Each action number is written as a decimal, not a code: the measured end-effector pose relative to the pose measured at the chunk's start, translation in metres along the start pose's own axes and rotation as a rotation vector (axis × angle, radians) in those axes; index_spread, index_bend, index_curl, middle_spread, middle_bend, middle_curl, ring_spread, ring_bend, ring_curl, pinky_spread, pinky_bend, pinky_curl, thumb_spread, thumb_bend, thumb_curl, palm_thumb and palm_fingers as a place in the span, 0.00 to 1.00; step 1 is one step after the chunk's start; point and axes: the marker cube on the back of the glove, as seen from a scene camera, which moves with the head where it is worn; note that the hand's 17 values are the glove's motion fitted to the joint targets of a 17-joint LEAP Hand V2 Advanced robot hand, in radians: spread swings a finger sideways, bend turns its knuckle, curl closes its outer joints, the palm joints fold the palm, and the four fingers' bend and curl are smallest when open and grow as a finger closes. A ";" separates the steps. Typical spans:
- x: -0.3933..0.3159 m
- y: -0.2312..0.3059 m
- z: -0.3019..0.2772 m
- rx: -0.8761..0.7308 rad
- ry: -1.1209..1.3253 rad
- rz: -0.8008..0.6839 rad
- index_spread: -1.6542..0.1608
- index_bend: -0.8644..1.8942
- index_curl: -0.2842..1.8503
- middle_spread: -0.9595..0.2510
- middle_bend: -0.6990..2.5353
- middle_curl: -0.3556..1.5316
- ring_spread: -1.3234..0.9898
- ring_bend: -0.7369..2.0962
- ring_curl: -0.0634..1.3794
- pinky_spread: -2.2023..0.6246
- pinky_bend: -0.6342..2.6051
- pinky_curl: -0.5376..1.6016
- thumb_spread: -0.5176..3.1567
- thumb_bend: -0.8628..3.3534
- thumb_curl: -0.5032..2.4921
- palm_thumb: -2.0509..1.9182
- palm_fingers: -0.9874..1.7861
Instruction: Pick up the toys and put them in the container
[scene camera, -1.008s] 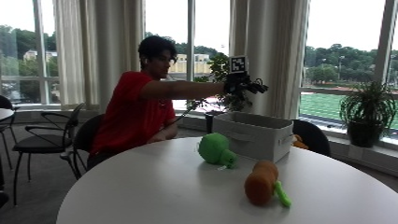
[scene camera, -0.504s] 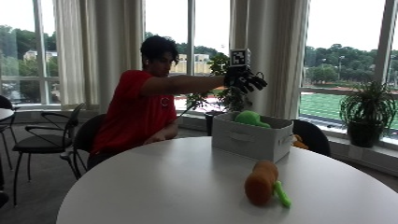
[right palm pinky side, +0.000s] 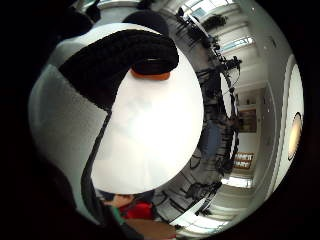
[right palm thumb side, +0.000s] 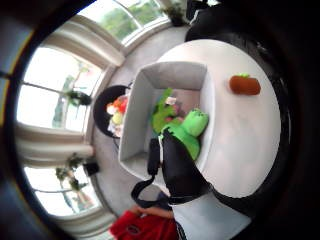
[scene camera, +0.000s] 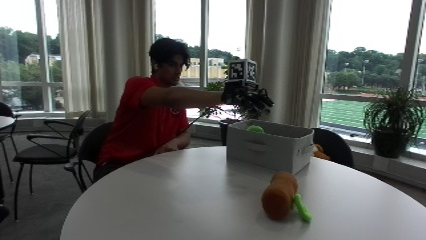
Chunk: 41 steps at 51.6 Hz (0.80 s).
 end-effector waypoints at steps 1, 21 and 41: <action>0.007 0.000 0.004 -0.004 0.001 0.011 0.67 0.40 0.33 0.62 0.29 0.45 0.49 0.56 0.27 0.79 0.57 0.40 0.46 0.20 0.32 0.52 0.39; 0.118 -0.006 0.073 -0.119 -0.009 0.152 0.67 0.38 0.33 0.62 0.28 0.43 0.49 0.54 0.24 0.80 0.54 0.39 0.46 0.20 0.30 0.52 0.39; 0.162 -0.083 0.130 -0.089 0.074 0.155 0.66 0.40 0.34 0.63 0.28 0.42 0.49 0.52 0.22 0.81 0.49 0.38 0.45 0.20 0.30 0.52 0.38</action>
